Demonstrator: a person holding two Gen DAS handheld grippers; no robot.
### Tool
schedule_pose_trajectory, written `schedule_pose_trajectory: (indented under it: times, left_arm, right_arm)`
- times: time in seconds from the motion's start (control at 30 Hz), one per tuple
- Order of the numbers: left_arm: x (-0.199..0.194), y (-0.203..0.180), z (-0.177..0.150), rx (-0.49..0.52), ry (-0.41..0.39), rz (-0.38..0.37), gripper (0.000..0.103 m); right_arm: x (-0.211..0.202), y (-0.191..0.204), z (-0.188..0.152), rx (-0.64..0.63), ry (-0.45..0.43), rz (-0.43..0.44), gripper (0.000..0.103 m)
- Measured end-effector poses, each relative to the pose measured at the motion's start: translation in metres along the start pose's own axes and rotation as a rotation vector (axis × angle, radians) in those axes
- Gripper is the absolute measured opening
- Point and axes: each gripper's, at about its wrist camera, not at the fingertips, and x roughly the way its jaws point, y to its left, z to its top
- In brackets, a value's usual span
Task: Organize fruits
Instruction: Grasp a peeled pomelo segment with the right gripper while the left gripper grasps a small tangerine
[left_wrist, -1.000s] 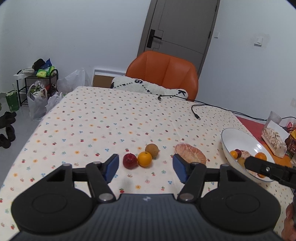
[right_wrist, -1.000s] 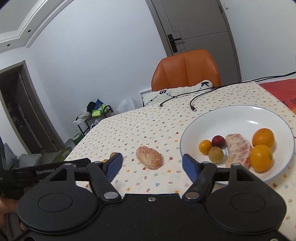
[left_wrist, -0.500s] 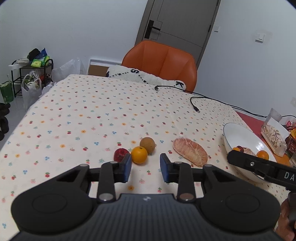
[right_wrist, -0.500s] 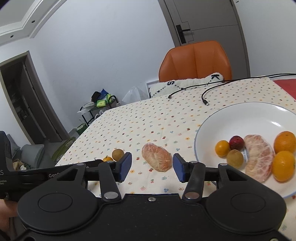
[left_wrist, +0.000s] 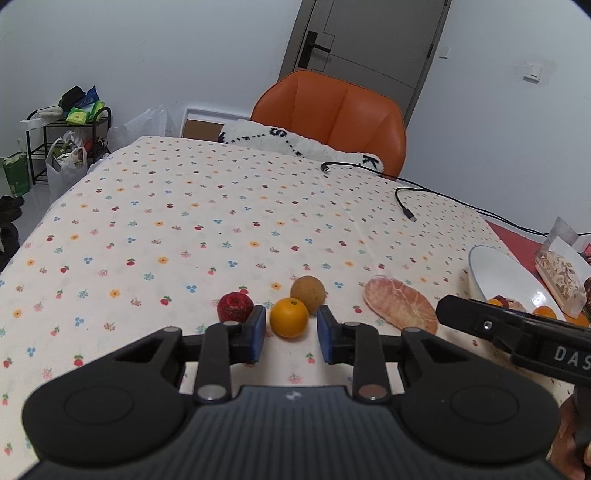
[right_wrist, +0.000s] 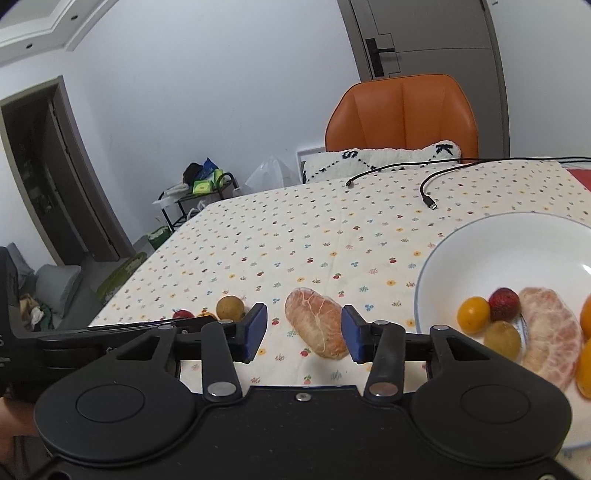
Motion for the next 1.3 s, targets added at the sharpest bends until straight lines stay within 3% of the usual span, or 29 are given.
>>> schedule_pose_trajectory:
  times: [0.13,0.63,1.03,1.3]
  left_arm:
    - [0.004,0.002,0.002,-0.002,0.004,-0.005,0.022]
    - [0.002,0.004,0.003,-0.01,0.002,-0.019,0.022]
    - [-0.01,0.004,0.0,-0.014,-0.008,-0.017,0.022]
    - [-0.012,0.003,-0.002,-0.011,-0.004,-0.033,0.022]
  right_arm:
    - [0.012,0.005,0.004,-0.028,0.011,-0.02,0.045]
    - [0.036,0.012,0.006,-0.119,0.062,-0.058,0.046]
    - [0.012,0.019,-0.003,-0.089,0.088,0.01,0.043]
    - [0.026,0.023,-0.005,-0.108,0.1,-0.087,0.045]
